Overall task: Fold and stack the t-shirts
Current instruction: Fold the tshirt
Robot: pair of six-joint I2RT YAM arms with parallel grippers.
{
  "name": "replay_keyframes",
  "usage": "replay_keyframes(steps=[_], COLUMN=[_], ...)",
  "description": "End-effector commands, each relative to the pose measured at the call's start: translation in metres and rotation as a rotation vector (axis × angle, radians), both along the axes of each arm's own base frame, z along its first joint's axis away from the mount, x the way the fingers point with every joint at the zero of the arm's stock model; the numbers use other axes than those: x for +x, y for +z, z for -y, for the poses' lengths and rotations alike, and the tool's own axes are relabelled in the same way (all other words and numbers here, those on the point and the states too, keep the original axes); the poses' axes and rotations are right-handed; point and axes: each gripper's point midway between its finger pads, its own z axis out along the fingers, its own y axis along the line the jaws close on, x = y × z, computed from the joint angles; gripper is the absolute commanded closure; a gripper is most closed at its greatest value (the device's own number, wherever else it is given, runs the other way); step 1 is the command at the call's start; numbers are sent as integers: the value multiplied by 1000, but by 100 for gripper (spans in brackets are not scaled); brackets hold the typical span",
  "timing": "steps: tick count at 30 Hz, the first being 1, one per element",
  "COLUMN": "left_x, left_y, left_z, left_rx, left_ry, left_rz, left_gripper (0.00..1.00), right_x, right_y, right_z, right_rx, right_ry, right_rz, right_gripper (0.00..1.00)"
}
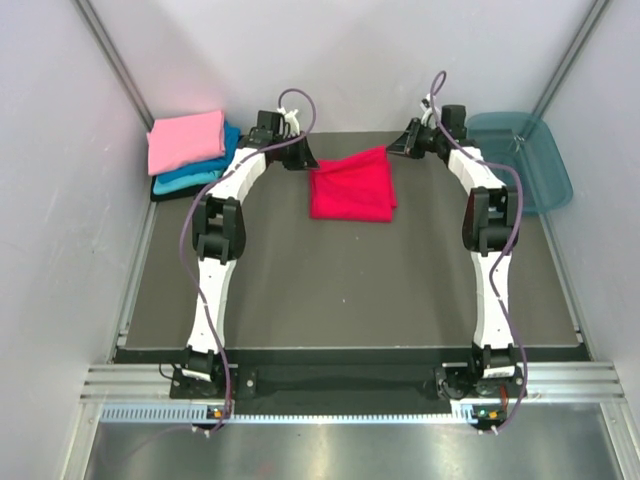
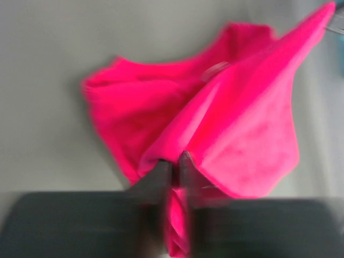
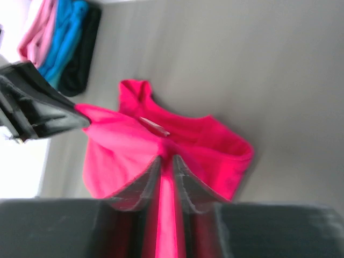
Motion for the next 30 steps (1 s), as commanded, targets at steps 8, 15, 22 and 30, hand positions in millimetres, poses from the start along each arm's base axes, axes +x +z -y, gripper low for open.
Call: replay_keyframes(steps=[8, 15, 22, 30], left_x=[55, -24, -73, -66], left_y=[90, 61, 11, -13], left_z=[-57, -60, -59, -40], left_rx=[305, 167, -52, -296], left_ry=[344, 127, 54, 7], left_rz=[314, 60, -223, -348], left_gripper=[15, 15, 17, 15], right_x=[14, -49, -81, -85], right_y=[108, 79, 20, -15], right_z=[-2, -13, -30, -38], right_rx=[-60, -64, -101, -181], right_ry=[-34, 50, 126, 159], right_rz=[318, 142, -4, -25], right_gripper=[51, 51, 55, 55])
